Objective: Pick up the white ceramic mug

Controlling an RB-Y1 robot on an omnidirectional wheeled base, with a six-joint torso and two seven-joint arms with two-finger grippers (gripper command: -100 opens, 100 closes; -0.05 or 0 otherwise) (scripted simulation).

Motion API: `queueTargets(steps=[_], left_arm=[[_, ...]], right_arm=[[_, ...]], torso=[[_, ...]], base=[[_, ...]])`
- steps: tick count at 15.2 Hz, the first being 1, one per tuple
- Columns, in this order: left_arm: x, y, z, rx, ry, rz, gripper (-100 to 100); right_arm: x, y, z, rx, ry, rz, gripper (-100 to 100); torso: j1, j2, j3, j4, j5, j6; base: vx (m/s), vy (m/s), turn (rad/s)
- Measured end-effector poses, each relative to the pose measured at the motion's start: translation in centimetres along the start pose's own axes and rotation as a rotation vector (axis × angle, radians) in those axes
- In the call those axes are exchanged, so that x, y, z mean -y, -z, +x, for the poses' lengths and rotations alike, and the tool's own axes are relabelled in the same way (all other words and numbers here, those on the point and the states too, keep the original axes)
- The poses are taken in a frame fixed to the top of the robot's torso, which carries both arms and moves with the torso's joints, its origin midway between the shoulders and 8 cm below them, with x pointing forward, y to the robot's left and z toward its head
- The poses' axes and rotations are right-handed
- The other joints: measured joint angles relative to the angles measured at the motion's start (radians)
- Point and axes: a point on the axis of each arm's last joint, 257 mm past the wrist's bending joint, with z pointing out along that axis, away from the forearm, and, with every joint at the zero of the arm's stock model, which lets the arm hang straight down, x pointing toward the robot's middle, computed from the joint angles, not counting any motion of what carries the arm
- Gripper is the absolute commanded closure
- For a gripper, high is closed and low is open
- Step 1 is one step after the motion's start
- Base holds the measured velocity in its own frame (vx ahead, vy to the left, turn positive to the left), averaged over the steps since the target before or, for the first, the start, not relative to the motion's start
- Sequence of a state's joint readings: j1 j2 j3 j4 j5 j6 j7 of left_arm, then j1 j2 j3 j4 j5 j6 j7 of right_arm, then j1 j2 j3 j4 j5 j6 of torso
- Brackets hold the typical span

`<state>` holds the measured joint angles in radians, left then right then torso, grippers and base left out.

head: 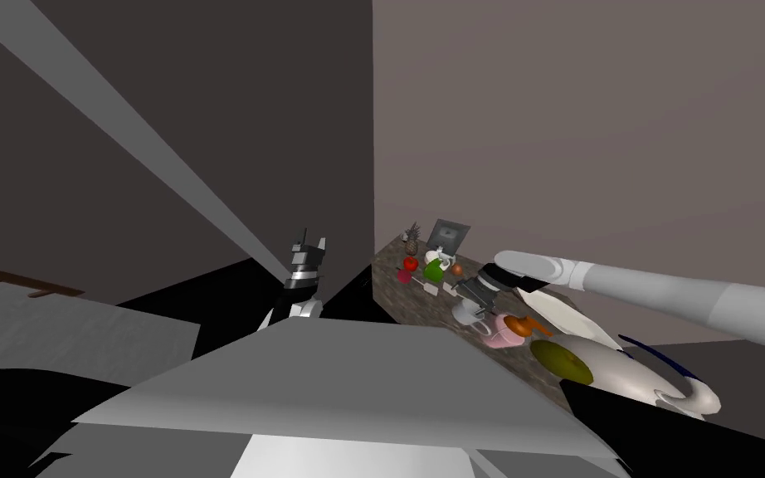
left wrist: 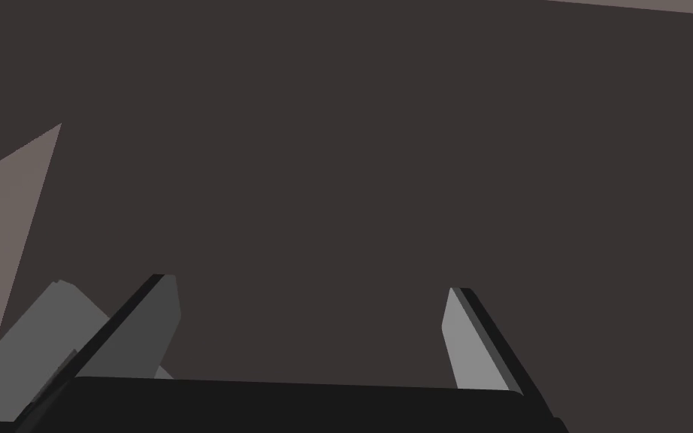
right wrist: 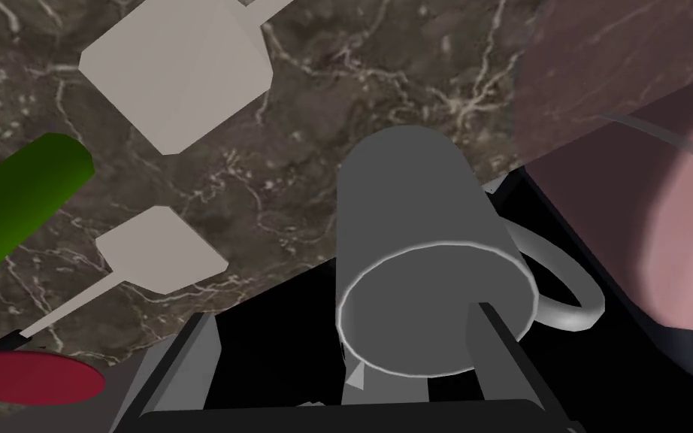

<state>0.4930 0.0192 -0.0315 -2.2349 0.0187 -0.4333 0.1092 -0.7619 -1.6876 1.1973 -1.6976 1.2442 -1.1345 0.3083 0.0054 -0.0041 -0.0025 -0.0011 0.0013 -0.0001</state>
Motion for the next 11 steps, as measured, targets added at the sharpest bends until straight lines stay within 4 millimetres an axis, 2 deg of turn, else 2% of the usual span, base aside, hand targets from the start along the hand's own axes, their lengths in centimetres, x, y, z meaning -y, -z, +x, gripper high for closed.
queueTargets(steps=[3,4,9,11], left_arm=[[0.0,0.0,0.0,0.000,0.000,0.000,0],[0.0,0.0,0.0,0.000,0.000,0.000,0],[0.0,0.0,0.0,0.000,0.000,0.000,0],[0.0,0.0,0.0,0.000,0.000,0.000,0]], right_arm=[[0.2,-1.5,0.3,0.003,-0.003,0.004,-100],[0.2,-1.6,0.3,0.003,-0.003,0.007,100],[0.2,-1.6,0.3,0.003,-0.001,0.007,100],[0.2,-0.6,0.1,0.000,0.000,0.004,100]], torso=[[-0.006,0.005,0.003,0.001,-0.002,0.000],[-0.006,0.006,0.003,0.001,-0.002,0.000],[-0.006,0.004,0.002,0.001,-0.002,0.001],[-0.006,0.002,0.002,0.001,-0.001,0.001]], base=[[-0.035,-0.004,0.023],[-0.007,-0.002,0.001],[0.002,0.000,-0.005],[0.028,-0.002,-0.028]])
